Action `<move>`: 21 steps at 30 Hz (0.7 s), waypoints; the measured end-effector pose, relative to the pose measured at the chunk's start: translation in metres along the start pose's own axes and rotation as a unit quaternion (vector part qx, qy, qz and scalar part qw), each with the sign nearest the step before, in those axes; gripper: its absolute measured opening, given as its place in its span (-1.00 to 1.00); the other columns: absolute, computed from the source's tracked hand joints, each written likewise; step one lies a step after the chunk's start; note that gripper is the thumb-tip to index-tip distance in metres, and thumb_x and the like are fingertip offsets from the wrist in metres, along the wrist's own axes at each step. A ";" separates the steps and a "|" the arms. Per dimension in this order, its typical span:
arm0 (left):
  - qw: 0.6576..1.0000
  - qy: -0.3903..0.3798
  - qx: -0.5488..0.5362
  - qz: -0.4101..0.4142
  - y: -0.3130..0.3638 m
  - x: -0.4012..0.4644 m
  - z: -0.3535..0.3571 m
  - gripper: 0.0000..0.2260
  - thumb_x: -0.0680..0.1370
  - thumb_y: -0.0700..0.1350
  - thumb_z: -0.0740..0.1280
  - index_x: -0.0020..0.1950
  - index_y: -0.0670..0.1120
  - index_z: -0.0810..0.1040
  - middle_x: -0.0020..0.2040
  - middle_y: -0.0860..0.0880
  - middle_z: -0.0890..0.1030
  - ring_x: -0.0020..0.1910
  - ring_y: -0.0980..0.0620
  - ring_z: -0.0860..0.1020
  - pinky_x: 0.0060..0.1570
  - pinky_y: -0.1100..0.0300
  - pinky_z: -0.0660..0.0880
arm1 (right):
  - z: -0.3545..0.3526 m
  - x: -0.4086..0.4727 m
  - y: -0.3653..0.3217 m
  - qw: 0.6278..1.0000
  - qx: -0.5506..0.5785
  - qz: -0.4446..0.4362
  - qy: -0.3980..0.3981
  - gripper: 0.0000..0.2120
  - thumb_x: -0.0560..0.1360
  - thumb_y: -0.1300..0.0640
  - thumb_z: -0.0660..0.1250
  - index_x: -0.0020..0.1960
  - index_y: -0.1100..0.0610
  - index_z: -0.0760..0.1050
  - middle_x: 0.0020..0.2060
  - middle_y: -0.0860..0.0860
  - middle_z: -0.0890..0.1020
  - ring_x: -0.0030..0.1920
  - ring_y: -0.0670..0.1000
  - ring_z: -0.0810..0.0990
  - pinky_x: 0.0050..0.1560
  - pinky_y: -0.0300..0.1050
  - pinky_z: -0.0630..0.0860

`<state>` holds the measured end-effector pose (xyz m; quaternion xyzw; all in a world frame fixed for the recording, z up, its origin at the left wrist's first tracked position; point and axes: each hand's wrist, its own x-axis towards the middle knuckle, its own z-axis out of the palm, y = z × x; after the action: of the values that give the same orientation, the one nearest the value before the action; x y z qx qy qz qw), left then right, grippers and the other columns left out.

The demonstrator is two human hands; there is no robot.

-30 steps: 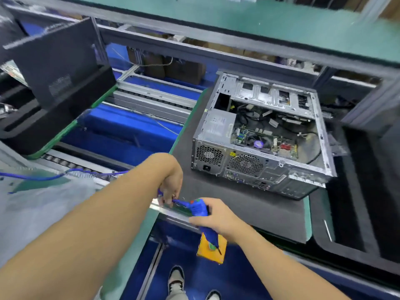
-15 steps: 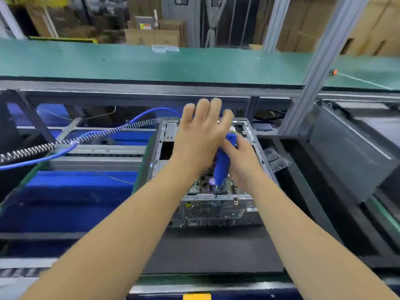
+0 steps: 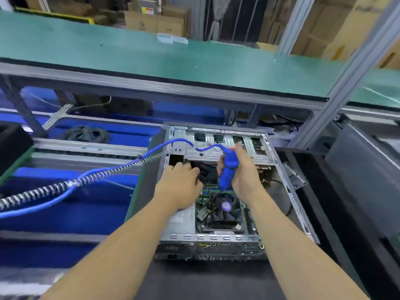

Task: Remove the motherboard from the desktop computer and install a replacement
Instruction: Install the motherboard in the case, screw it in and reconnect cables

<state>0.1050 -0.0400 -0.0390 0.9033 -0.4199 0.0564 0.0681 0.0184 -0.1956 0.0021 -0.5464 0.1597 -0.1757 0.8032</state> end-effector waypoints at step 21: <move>0.999 -0.024 0.033 -0.024 0.004 -0.001 0.001 -0.68 0.56 0.08 0.02 -0.37 0.01 0.23 -0.41 0.05 0.28 -0.26 -0.08 0.35 -0.03 0.01 0.30 | 0.005 0.021 0.043 0.999 -0.030 -0.010 -0.024 -0.62 0.39 -0.24 0.35 -0.44 -0.01 0.45 -0.50 0.11 0.49 -0.48 0.08 0.40 -0.35 -0.07 0.38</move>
<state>0.1007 -0.0418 -0.0394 0.9159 -0.3976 0.0465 0.0297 0.0441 -0.1862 -0.0371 -0.5760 0.1403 -0.1658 0.7881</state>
